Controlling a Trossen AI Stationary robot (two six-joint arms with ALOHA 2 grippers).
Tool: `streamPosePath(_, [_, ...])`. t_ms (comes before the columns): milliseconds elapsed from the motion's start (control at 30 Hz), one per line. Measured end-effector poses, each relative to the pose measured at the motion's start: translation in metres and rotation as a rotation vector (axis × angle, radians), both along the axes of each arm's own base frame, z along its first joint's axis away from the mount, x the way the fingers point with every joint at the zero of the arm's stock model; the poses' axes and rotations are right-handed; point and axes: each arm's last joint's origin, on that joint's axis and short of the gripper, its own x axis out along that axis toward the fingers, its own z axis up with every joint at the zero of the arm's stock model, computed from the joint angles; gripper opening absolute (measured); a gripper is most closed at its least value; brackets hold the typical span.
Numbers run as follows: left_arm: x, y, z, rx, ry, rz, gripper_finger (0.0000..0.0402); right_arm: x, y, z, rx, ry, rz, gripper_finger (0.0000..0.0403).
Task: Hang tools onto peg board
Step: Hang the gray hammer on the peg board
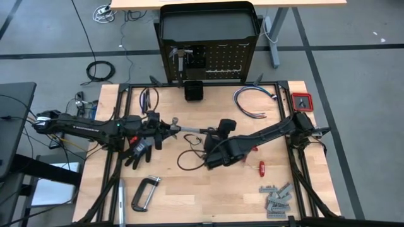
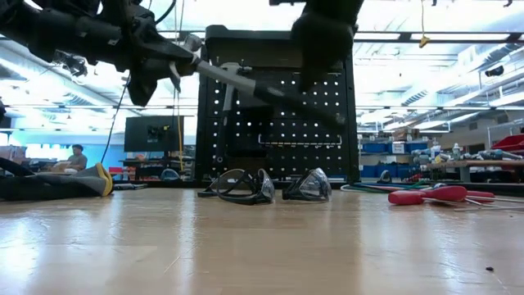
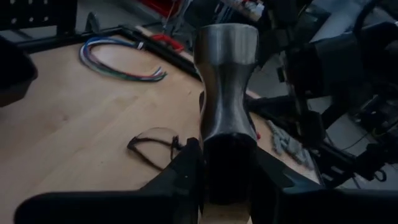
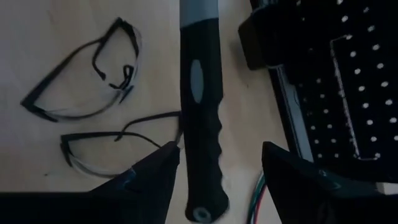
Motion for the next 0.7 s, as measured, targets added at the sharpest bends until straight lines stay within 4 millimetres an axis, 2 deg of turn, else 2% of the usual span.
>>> streamPosePath(67, [0.0, 0.0, 0.001, -0.005, -0.014, -0.002, 0.0086, 0.002, 0.0, 0.002, 0.006, -0.022, 0.007, 0.0246])
streamPosePath(367, [0.0, 0.0, 0.001, -0.04, -0.012, -0.011, 0.0086, 0.015, -0.011, -0.009, 0.063, -0.032, 0.025, 0.0258])
streamPosePath(567, [0.001, -0.001, 0.004, -0.068, -0.049, -0.043, 0.0086, 0.021, -0.023, -0.016, 0.102, -0.002, 0.021, 0.0241])
streamPosePath(700, [0.001, -0.002, 0.005, -0.074, -0.055, -0.046, 0.0086, 0.025, -0.028, -0.021, 0.101, 0.01, 0.009, 0.0217])
